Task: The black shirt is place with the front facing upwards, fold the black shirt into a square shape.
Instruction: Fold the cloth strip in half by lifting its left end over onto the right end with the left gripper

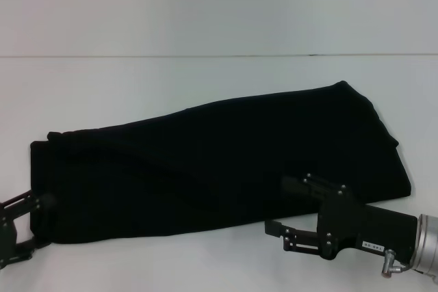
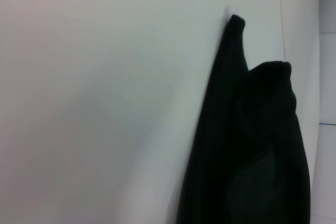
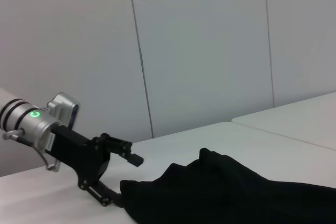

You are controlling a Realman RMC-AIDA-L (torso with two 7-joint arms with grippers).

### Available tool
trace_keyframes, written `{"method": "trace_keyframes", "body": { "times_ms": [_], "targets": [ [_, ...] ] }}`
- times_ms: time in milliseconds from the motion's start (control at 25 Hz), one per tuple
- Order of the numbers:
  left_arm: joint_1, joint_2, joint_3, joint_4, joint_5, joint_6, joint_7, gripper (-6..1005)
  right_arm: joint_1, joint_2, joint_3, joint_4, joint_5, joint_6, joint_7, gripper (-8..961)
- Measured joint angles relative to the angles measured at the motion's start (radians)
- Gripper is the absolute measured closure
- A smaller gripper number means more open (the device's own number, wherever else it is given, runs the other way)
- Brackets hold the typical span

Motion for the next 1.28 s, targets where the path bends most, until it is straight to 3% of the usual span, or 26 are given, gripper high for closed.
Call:
{"method": "trace_keyframes", "body": {
  "times_ms": [440,720,920,1280],
  "targets": [
    [-0.043,0.0,0.011,0.0,0.007,-0.015,0.01,142,0.0,0.0,0.002,0.0,0.002,0.001,0.0,71],
    [-0.081,0.001,0.112,0.03,0.011,-0.009,0.032,146,0.003,0.0,0.006,-0.001,0.003,-0.003,0.0,71],
    [-0.092,0.002,0.115,0.032,0.011,-0.013,0.035,357,0.005,0.0,0.008,-0.001,0.003,-0.004,0.0,70],
    [-0.097,0.007,0.134,0.033,0.011,-0.023,0.025,623,0.008,0.0,0.013,-0.001,0.004,-0.001,0.0,69]
  ]
}}
